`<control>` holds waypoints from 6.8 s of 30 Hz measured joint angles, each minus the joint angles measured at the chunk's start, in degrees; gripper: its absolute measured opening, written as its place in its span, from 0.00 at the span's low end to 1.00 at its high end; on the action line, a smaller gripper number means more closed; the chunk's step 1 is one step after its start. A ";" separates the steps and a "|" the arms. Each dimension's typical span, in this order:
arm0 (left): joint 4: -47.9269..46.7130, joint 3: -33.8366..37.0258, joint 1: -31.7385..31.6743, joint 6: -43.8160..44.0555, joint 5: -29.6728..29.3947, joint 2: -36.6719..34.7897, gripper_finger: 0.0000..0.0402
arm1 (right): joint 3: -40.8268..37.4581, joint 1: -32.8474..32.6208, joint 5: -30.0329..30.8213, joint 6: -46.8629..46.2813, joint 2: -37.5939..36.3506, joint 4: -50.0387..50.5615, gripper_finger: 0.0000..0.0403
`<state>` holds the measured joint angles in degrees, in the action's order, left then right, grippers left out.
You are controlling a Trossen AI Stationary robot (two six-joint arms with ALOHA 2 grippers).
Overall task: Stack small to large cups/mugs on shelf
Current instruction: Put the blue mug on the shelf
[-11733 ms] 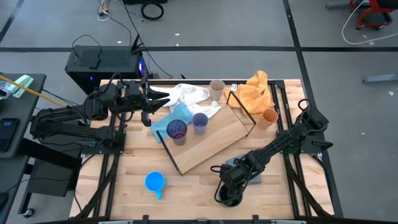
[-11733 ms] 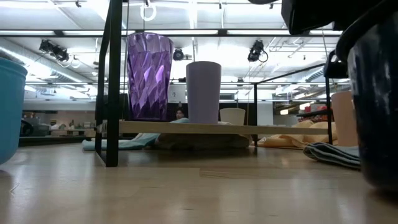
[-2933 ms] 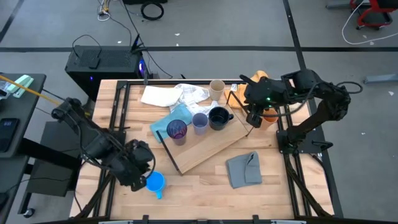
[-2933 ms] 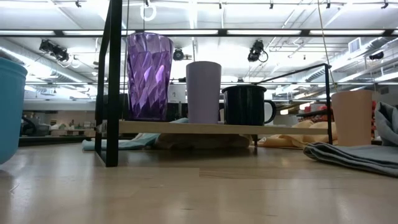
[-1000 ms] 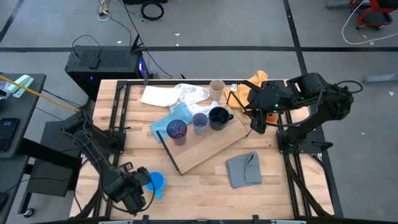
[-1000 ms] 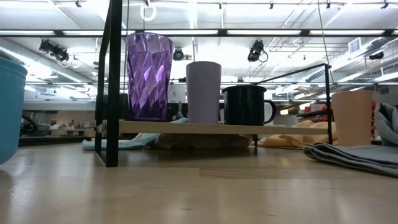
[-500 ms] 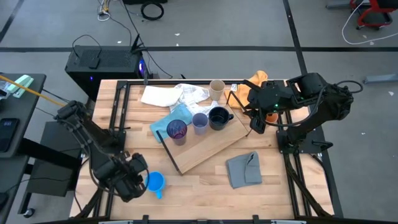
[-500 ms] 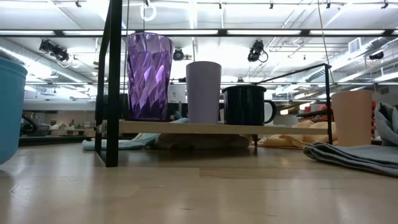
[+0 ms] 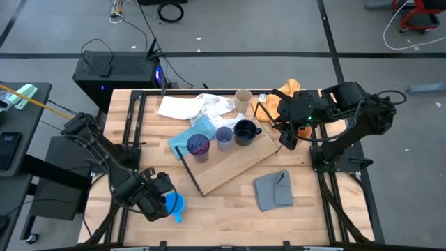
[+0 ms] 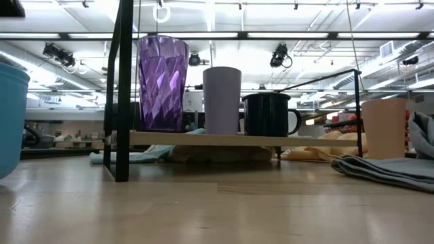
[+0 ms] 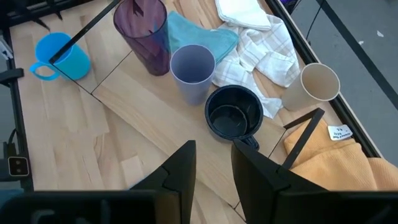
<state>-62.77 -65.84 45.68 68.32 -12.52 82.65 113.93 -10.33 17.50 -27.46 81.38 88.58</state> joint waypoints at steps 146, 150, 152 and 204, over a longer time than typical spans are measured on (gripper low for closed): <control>-17.65 -69.41 -64.28 -31.49 4.65 14.37 0.03 | -13.46 2.84 19.43 36.02 1.23 -26.68 0.30; -16.24 -66.73 -67.10 -30.52 4.68 14.43 0.03 | -13.53 4.47 18.01 40.09 1.36 -29.26 0.33; -15.75 -66.67 -67.41 -30.15 4.91 15.06 0.03 | -13.53 5.24 16.28 42.92 1.46 -30.87 0.35; -3.31 -66.61 -70.48 -36.06 12.79 19.78 0.03 | -13.33 10.95 13.60 47.56 6.21 -47.63 0.45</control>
<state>-66.07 -132.44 -24.80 32.26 0.26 102.43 100.60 0.62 31.10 20.10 87.59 40.95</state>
